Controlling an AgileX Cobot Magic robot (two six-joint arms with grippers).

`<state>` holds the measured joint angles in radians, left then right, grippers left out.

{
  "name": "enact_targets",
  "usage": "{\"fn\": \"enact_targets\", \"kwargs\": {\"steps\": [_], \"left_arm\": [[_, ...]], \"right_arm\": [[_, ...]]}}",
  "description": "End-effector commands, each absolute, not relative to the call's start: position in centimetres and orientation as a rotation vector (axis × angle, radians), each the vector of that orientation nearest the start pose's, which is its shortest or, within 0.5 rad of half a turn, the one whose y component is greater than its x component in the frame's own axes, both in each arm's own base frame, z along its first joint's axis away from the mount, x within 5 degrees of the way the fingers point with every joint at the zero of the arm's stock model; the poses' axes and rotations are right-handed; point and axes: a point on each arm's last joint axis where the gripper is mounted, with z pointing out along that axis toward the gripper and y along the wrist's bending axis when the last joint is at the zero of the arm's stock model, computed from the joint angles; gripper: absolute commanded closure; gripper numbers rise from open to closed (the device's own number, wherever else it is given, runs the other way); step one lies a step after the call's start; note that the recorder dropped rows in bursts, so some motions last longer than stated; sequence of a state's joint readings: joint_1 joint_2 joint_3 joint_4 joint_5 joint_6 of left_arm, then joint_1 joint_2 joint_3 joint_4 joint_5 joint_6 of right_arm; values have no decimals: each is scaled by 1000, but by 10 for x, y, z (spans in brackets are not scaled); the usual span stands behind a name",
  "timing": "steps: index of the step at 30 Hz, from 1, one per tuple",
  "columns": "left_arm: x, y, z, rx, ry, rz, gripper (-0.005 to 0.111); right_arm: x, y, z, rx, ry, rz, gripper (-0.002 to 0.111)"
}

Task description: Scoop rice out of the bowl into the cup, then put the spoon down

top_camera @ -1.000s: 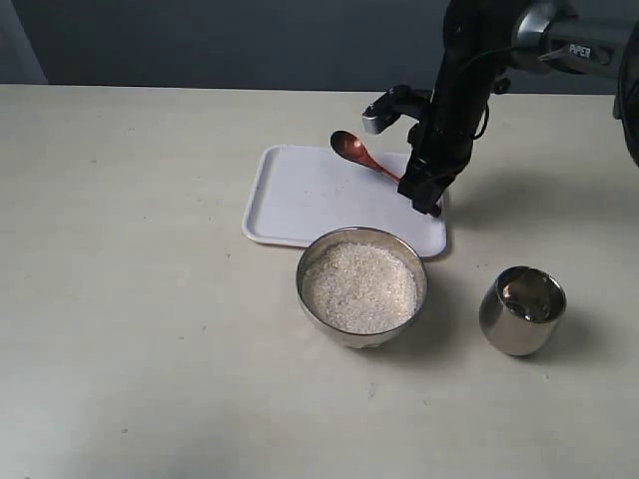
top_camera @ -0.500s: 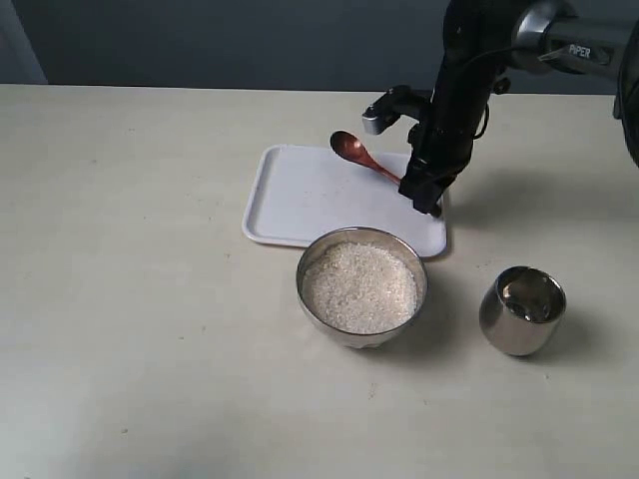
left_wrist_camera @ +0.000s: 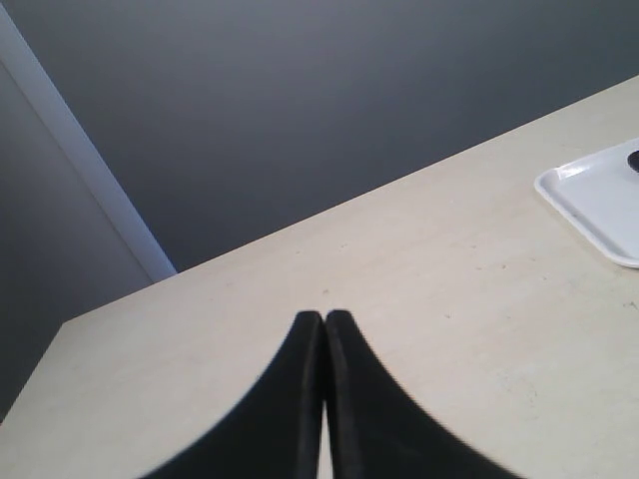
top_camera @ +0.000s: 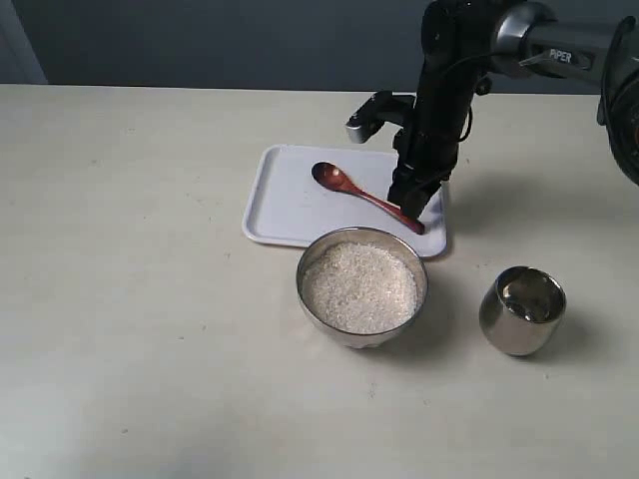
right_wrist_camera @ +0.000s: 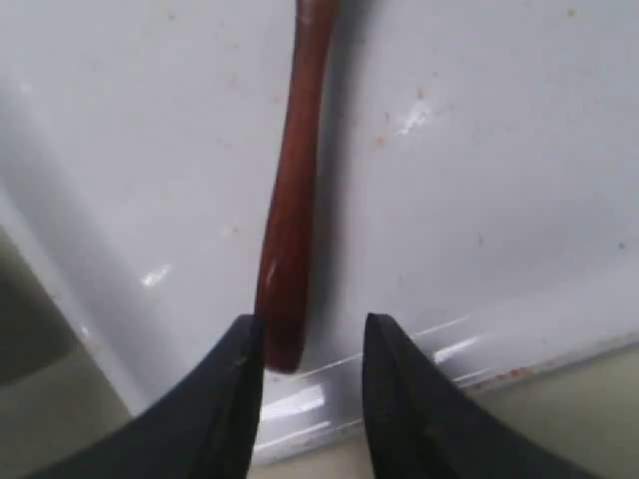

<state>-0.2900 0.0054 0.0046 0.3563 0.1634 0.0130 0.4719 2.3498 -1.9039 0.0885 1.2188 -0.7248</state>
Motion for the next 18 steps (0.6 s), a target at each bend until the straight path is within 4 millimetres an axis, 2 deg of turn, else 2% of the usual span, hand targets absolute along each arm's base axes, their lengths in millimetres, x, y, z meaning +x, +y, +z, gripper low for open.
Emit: {"fn": "enact_targets", "kwargs": {"steps": [1, 4, 6, 8, 11, 14, 16, 18], "left_arm": [[55, -11, 200, 482, 1558, 98, 106], [55, -11, 200, 482, 1558, 98, 106], [55, -11, 200, 482, 1558, 98, 106], [55, -11, 200, 482, 1558, 98, 106], [55, -11, 200, 482, 1558, 98, 106], [55, -11, 200, 482, 1558, 98, 106], [55, -11, 200, 482, 1558, 98, 106], [55, -11, 200, 482, 1558, 98, 106]], "right_arm": [[415, 217, 143, -1737, 2603, 88, 74], [417, 211, 157, -1670, 2622, -29, 74], [420, 202, 171, -1525, 2676, -107, 75], [424, 190, 190, -1324, 2732, -105, 82], [425, 169, 218, -1093, 2768, 114, 108], [417, 149, 249, -955, 2718, 379, 108], [405, 133, 262, -899, 2683, 441, 108], [385, 118, 276, -854, 2620, 434, 108]]}}
